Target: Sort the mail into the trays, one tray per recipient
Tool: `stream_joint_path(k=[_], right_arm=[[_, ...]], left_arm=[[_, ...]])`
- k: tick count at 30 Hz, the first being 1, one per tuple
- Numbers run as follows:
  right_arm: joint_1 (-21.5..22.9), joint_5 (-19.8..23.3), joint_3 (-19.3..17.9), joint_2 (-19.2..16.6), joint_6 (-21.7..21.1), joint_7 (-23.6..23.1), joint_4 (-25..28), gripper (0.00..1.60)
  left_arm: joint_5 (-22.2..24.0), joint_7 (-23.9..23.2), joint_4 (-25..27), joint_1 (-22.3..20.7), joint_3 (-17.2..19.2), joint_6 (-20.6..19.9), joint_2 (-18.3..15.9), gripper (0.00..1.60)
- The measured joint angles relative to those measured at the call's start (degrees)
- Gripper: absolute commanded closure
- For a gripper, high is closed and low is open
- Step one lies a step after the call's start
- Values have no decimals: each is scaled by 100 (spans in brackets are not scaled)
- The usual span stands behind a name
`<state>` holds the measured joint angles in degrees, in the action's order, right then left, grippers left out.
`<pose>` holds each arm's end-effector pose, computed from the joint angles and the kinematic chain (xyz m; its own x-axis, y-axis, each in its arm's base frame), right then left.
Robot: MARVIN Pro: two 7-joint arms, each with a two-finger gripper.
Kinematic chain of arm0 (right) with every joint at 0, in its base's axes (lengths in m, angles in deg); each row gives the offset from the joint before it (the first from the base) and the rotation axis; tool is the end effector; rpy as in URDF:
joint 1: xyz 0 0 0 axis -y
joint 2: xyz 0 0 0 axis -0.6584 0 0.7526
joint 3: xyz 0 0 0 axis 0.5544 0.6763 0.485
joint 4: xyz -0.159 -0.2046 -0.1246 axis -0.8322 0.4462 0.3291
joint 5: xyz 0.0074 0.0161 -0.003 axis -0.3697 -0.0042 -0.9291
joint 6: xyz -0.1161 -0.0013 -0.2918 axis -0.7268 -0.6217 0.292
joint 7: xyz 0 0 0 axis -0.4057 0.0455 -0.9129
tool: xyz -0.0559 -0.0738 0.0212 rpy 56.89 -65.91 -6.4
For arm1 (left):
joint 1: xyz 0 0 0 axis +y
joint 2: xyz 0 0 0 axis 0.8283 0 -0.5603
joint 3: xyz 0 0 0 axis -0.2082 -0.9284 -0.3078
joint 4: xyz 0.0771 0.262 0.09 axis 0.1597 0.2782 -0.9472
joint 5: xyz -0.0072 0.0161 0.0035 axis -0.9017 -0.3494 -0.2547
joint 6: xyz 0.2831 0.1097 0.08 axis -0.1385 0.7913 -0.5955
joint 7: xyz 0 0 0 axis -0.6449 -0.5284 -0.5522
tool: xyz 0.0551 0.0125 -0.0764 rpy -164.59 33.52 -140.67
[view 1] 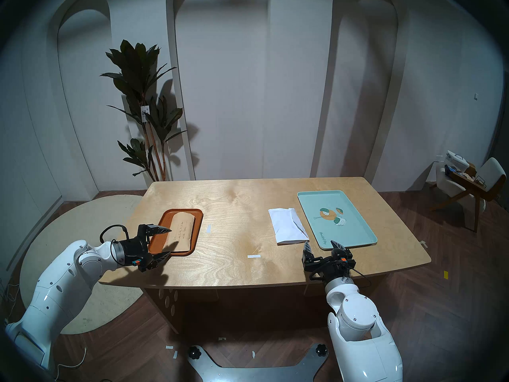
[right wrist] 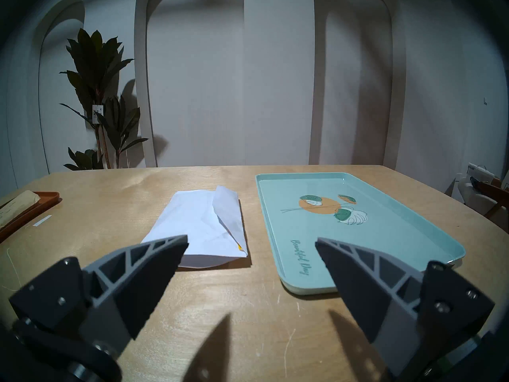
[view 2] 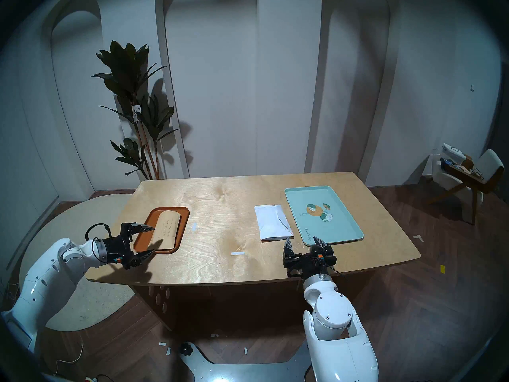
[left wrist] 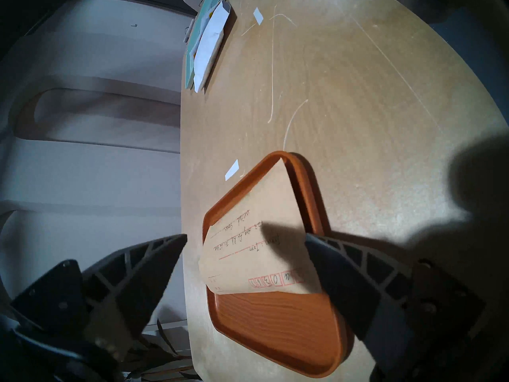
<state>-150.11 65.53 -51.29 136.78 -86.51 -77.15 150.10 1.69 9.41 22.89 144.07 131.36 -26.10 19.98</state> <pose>0.3267 0.0074 -0.3498 0.1360 -0.0037 0.9907 0.0209 -0.9998 -0.0066 0.3917 0.2035 -0.3159 -0.5341 -0.8307 0.1572 -0.4849 0.1486 -0.8619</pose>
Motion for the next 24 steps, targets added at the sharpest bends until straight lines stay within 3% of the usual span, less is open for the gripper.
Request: stream_joint_path(k=[11, 16, 24], right_arm=[[2, 0, 0, 0, 0, 0, -7, 0], [7, 0, 0, 0, 1, -1, -27, 0], [17, 3, 0, 0, 1, -4, -74, 0]], left_arm=[[750, -217, 527, 544, 550, -228, -244, 0], [1591, 83, 865, 602, 946, -363, -12, 0], [2784, 487, 1565, 416, 1131, -485, 521, 0]])
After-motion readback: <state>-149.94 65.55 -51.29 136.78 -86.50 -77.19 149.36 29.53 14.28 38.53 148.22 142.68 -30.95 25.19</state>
